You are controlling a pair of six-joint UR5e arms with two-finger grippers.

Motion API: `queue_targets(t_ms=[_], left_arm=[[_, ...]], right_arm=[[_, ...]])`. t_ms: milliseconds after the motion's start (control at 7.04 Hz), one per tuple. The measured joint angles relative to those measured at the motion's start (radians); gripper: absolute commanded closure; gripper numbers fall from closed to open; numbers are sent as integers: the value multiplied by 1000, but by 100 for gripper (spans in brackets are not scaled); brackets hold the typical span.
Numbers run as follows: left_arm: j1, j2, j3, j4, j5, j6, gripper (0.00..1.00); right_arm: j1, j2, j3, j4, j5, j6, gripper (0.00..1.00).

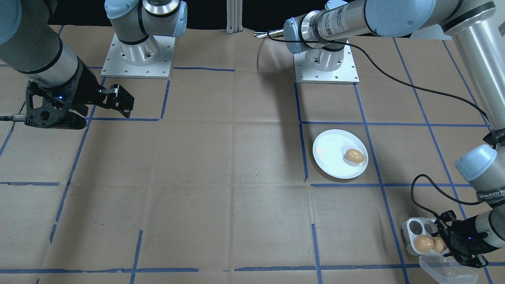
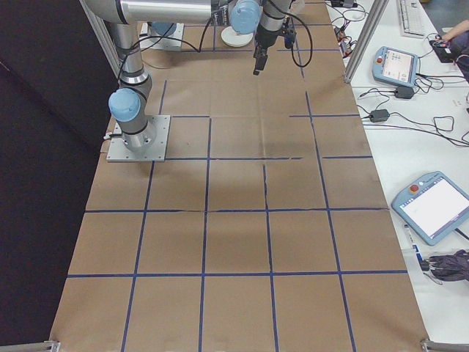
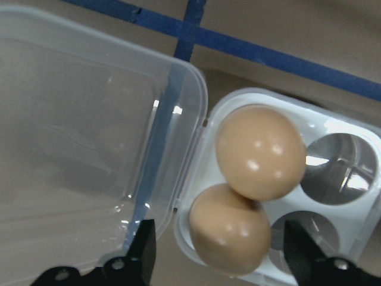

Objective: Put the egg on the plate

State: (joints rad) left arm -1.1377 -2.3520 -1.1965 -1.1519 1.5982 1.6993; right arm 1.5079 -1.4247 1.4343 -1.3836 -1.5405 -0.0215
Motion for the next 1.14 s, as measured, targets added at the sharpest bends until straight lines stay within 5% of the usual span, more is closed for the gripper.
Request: queue_targets(t_ms=[284, 1136], left_arm=[[0, 4, -1, 0, 0, -3, 100], [-20, 211, -106, -149, 2, -98, 100]], right_arm=[[0, 0, 0, 0, 0, 0, 0], [0, 0, 0, 0, 0, 0, 0]])
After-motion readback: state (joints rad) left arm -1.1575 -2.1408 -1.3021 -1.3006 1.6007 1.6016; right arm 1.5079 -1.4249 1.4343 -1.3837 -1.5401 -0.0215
